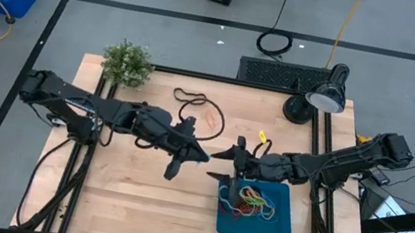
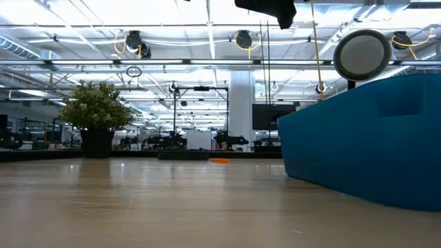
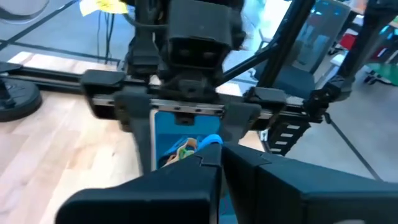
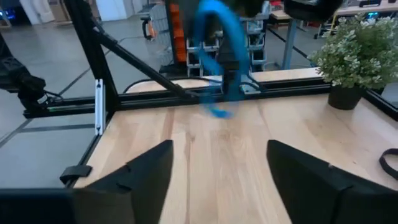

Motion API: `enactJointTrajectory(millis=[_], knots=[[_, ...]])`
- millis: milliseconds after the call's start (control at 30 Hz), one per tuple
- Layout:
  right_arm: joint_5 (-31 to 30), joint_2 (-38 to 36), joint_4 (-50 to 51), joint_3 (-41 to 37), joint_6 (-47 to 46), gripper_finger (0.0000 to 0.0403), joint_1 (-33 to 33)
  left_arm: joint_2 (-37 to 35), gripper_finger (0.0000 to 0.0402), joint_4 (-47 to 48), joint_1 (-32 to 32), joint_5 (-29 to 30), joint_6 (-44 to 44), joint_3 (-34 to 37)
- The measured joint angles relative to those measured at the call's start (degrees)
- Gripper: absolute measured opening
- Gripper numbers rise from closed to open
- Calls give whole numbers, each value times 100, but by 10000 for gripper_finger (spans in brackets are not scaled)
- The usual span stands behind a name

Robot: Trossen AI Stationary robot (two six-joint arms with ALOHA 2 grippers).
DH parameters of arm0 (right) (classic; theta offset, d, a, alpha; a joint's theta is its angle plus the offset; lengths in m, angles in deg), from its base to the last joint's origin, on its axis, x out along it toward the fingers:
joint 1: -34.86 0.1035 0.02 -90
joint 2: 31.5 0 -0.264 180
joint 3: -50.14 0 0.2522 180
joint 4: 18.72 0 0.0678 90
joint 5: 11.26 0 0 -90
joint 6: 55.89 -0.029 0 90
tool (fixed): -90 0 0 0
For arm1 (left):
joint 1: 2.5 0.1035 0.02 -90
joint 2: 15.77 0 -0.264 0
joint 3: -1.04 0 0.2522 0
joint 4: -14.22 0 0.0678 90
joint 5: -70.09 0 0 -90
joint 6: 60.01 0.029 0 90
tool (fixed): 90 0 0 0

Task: Pick and place rubber bands into bin
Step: Put the blue rubber band into the blue bin

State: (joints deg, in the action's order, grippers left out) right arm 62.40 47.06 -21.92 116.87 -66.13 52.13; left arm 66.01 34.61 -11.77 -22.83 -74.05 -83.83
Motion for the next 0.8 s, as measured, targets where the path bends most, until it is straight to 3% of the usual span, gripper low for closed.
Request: enactJointTrajectory(millis=[267,433,633,800], knots=[[0,93,-1166,-2,683,296,9,-2,6,-93,-60,3,66,0],[-26,121,-1384,-2,655,291,-56,-2,20,-93,-60,3,82,0],[-20,130,-1598,-4,504,280,-81,-2,5,-97,-57,5,233,0],[-11,384,-2016,-4,395,266,-81,-4,25,-304,-51,3,247,0]])
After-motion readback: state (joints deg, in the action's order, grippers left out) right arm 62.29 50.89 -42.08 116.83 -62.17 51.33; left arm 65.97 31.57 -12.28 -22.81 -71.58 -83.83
